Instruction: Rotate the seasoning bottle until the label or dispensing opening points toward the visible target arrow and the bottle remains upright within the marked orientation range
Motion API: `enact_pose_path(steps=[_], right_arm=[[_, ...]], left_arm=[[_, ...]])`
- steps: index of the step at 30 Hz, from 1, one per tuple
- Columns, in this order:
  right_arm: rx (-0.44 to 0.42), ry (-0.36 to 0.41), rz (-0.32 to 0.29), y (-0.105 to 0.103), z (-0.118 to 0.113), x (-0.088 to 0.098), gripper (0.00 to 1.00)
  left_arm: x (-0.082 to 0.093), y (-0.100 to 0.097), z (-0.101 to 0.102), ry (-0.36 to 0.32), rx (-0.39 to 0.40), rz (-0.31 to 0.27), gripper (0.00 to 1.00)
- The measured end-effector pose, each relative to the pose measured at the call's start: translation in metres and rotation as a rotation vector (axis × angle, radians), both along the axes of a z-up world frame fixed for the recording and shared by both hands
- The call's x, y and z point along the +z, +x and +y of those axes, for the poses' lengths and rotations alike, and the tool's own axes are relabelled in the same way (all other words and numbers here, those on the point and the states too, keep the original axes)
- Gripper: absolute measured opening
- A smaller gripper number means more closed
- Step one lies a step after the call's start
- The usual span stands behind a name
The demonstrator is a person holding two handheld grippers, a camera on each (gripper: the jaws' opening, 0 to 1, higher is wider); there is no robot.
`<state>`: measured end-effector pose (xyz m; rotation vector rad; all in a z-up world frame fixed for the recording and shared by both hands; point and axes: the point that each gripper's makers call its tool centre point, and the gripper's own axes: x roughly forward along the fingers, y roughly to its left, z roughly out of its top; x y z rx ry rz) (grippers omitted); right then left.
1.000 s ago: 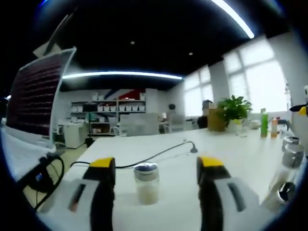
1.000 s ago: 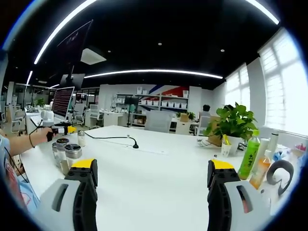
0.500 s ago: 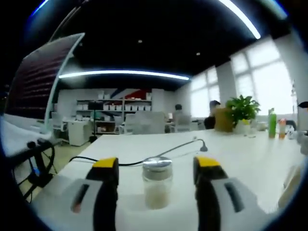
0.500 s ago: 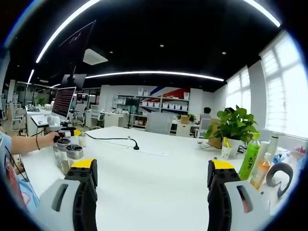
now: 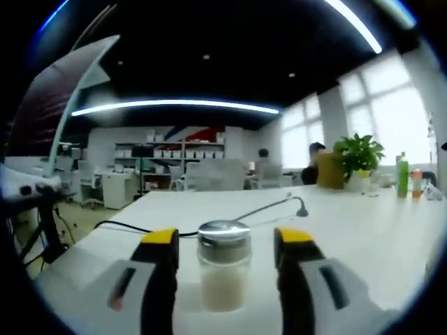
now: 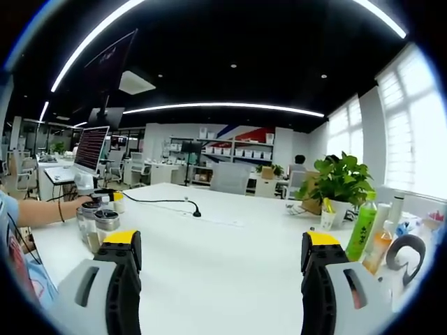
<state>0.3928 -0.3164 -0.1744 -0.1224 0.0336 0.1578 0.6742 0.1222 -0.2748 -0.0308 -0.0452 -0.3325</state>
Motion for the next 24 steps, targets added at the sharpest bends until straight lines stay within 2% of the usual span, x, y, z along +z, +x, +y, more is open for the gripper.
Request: enact_pose_path(steps=[6, 10, 14, 16, 19, 22, 24], right_arm=[[-0.003, -0.003, -0.002, -0.002, 0.000, 0.001, 0.98], [-0.010, 0.000, -0.007, -0.003, -0.003, 0.002, 0.98], [-0.013, -0.002, -0.004, -0.003, -0.004, 0.002, 0.98], [-0.013, -0.003, -0.005, -0.003, -0.004, 0.003, 0.98], [-0.016, -0.006, -0.006, -0.003, -0.004, 0.003, 0.98], [-0.018, -0.006, -0.006, -0.003, -0.005, 0.003, 0.98], [-0.019, -0.006, -0.006, -0.003, -0.005, 0.003, 0.98]], left_arm=[[-0.003, 0.006, 0.006, -0.025, 0.039, 0.006, 0.54], [-0.004, 0.008, 0.006, -0.018, 0.049, 0.004, 0.53], [-0.002, 0.008, 0.006, -0.053, 0.048, -0.008, 0.50], [-0.004, 0.008, 0.007, -0.046, 0.061, 0.000, 0.46], [-0.003, 0.008, 0.006, -0.051, 0.057, -0.005, 0.46], [-0.002, 0.009, 0.005, -0.013, 0.059, -0.022, 0.46], [-0.004, 0.011, 0.005, -0.013, 0.064, -0.015, 0.46]])
